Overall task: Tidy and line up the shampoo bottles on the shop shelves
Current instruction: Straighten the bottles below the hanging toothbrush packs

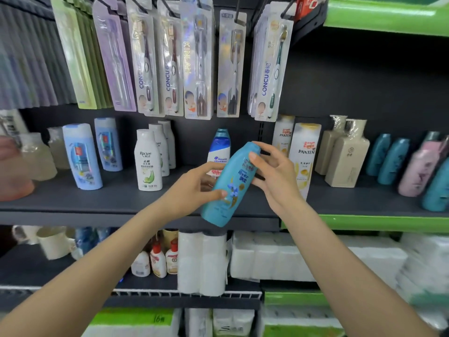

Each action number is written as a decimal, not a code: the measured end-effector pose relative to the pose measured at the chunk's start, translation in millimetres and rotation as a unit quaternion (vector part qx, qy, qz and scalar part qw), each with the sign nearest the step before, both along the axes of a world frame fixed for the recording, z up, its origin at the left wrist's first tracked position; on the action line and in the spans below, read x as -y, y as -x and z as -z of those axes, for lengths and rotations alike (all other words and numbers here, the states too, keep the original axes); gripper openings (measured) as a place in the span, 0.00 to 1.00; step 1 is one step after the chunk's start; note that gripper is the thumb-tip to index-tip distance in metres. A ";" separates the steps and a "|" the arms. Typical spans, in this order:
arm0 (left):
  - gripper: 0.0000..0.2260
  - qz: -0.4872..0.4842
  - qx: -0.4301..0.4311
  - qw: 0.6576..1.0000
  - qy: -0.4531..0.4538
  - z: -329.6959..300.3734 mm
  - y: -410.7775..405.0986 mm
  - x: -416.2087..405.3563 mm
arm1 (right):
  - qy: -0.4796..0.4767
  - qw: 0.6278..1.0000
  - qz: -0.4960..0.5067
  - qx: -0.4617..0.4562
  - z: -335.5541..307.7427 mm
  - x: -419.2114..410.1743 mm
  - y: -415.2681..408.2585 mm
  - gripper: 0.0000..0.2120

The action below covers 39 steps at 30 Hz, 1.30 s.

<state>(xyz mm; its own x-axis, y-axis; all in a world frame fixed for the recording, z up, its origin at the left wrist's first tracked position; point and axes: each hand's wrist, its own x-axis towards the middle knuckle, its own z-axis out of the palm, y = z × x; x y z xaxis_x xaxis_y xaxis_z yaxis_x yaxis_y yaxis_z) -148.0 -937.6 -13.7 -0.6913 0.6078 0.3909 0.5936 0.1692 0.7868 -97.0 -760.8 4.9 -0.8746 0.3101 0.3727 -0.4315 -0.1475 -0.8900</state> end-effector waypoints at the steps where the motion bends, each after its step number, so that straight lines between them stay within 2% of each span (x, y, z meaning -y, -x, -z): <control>1: 0.20 -0.026 -0.032 0.999 0.017 2.9 -1.1 1.8 | -0.006 1.000 -0.005 0.008 2.4 0.9 -2.0 0.11; 4: 0.23 -0.102 -0.137 0.984 0.056 12.1 -3.3 4.8 | -0.032 0.998 -0.003 0.049 8.9 4.6 -5.8 0.12; 7: 0.25 -0.161 -0.264 0.945 0.111 19.1 -5.5 4.5 | -0.014 0.997 0.020 0.069 12.7 11.0 -5.2 0.16; 9: 0.26 -0.177 -0.332 0.917 0.135 22.4 -6.9 4.5 | 0.020 0.998 0.029 0.053 13.0 12.8 -3.6 0.18; 11: 0.27 -0.164 -0.370 0.906 0.125 23.2 -6.3 7.2 | 0.050 0.998 0.012 0.029 12.4 10.9 -4.1 0.16; 13: 0.27 -0.136 -0.353 0.919 0.113 23.3 -2.4 12.6 | 0.063 0.998 -0.002 0.011 12.7 6.9 -3.6 0.13; 16: 0.31 -0.088 -0.294 0.941 0.142 25.4 5.3 22.4 | 0.080 0.997 0.009 0.002 15.4 1.0 -0.1 0.10; 19: 0.32 -0.076 -0.256 0.954 0.133 24.5 8.5 27.1 | 0.091 0.996 -0.009 -0.002 15.9 -2.1 4.2 0.10; 23: 0.32 -0.099 -0.268 0.950 0.123 23.5 12.9 27.4 | 0.077 0.996 -0.040 -0.023 15.8 -7.3 9.5 0.12; 27: 0.30 -0.150 -0.330 0.926 0.102 22.7 24.7 32.3 | 0.033 0.998 -0.042 -0.024 16.4 -11.3 15.1 0.15; 32: 0.29 -0.152 -0.321 0.929 0.099 19.2 32.2 34.4 | 0.035 0.999 -0.028 -0.020 18.0 -9.5 21.5 0.15; 35: 0.28 -0.136 -0.270 0.951 0.060 14.8 32.0 33.1 | 0.028 0.999 -0.026 -0.019 15.7 -8.7 25.6 0.16; 39: 0.22 -0.087 -0.122 0.989 0.001 9.6 27.7 31.9 | -0.007 1.000 -0.017 -0.024 15.8 -6.6 31.5 0.19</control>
